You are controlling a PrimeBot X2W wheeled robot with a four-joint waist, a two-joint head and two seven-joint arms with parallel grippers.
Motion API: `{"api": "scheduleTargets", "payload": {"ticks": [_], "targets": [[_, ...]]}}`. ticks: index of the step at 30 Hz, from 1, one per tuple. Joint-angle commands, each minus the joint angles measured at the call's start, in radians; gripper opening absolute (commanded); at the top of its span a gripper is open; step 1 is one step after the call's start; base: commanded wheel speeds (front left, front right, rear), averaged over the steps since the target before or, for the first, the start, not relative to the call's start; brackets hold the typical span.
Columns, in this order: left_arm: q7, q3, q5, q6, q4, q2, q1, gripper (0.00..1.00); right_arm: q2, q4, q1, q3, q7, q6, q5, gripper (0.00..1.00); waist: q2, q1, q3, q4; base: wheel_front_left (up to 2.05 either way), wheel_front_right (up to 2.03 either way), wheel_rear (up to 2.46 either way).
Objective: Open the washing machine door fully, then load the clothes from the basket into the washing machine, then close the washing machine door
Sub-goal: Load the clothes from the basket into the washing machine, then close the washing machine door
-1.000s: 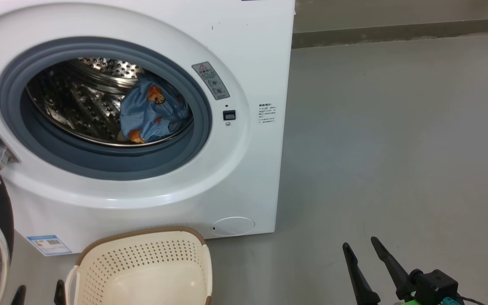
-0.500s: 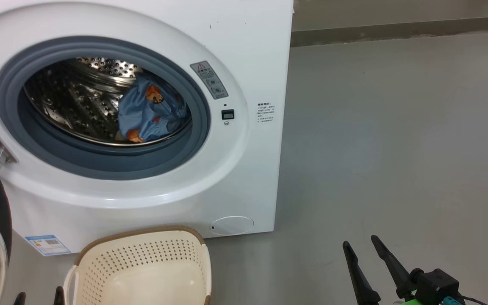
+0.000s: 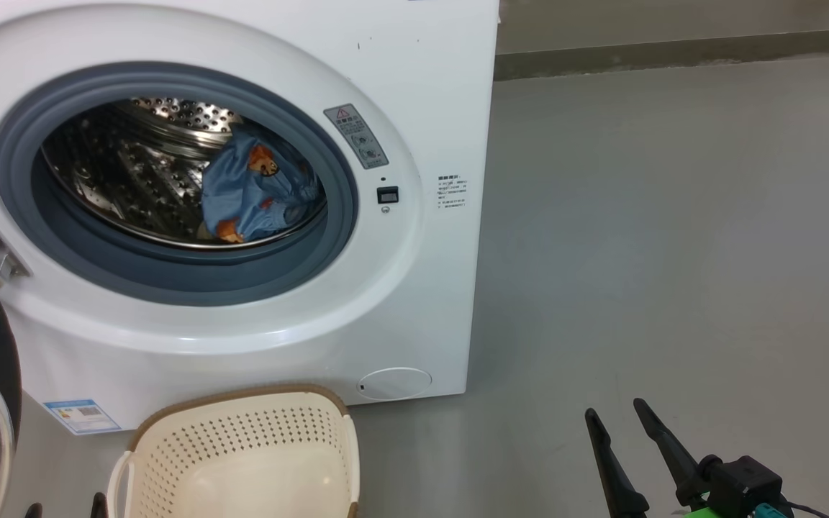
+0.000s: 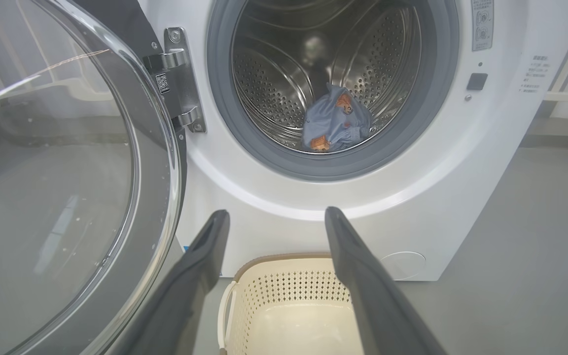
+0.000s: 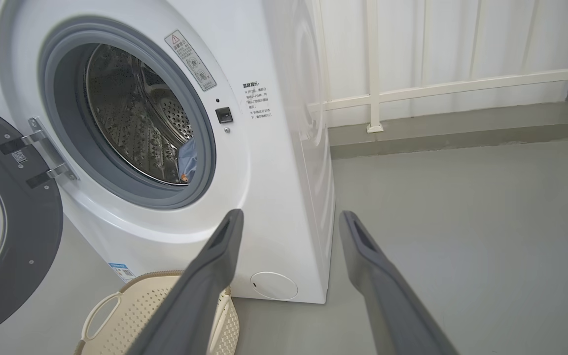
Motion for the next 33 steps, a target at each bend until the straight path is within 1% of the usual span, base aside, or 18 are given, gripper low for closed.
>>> {"api": "scheduleTargets", "payload": {"ticks": [1, 33], "targets": [[-0.006, 0.037, 0.016, -0.001, -0.015, 0.006, -0.031, 1.0, -0.001, -0.027, -0.013, 0.021, -0.005, 0.002, -0.006, 1.0, -0.0001, -0.0001, -0.001, -0.001, 0.0, 0.0, 0.0], [-0.006, 0.081, 0.017, -0.021, -0.005, 0.008, -0.059, 1.0, -0.001, -0.019, -0.009, 0.019, -0.005, 0.002, 0.004, 1.0, -0.0001, -0.0001, 0.0, -0.002, 0.0, 0.0, 0.0]]}}
